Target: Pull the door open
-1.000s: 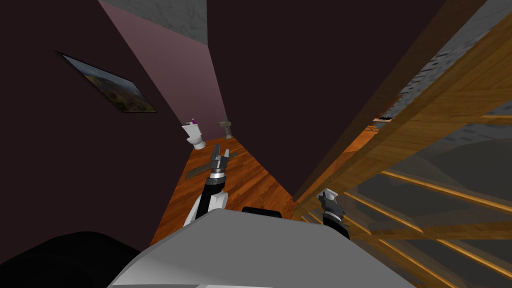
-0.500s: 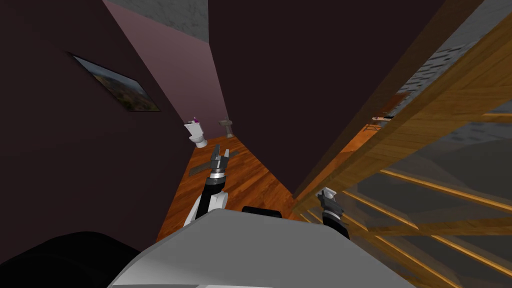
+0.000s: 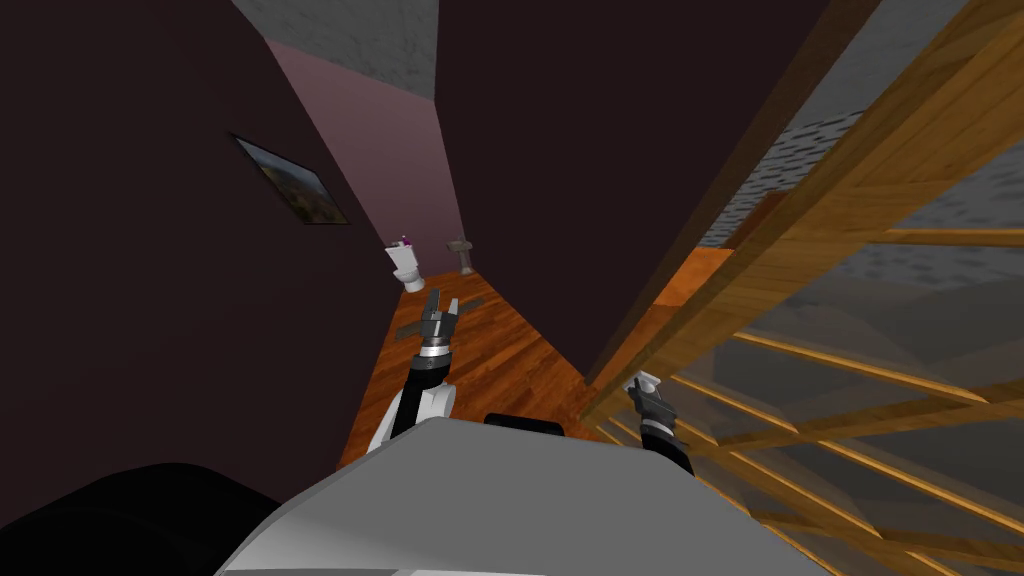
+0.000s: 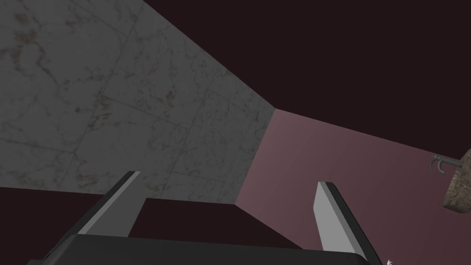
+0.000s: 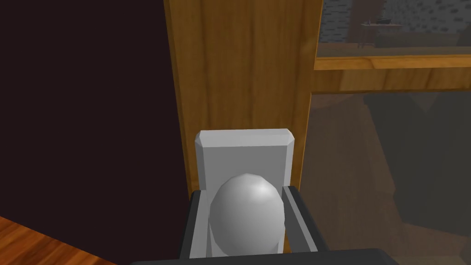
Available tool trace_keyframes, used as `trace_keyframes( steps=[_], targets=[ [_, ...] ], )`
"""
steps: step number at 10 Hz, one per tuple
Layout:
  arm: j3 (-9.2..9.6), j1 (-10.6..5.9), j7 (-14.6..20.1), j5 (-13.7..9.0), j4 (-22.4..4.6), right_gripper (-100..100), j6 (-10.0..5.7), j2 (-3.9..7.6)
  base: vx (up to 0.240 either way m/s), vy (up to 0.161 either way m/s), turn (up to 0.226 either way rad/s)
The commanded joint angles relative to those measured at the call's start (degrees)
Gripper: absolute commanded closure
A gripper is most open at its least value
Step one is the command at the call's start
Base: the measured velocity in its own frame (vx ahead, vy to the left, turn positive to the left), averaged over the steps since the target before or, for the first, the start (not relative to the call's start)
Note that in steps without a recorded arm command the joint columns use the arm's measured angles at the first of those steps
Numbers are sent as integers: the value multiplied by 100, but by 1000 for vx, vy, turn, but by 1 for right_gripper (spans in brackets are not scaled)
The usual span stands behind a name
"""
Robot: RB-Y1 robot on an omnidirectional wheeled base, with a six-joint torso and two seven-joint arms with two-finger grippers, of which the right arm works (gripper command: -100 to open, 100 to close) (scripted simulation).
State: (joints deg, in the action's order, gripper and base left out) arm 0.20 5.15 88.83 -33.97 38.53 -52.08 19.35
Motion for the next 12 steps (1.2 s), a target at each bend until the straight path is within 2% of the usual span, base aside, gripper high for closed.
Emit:
trace_keyframes(
  steps=[1,2,3,9,10,11,12],
  targets=[
    [114,15,104,69,20,100,-19,30,-260,60,43],
    [59,54,35,35,97,100,34,19,-120,29,12],
    [191,120,122,110,144,100,18,47,-159,-5,60],
    [672,322,483,399,331,100,-168,240,-228,-4,66],
    [719,342,518,427,349,100,-187,259,-222,1,43],
    [682,330,471,406,343,100,-157,234,-97,6,15],
    [819,398,568,490,377,100,-225,285,-142,-26,54]
  ],
)
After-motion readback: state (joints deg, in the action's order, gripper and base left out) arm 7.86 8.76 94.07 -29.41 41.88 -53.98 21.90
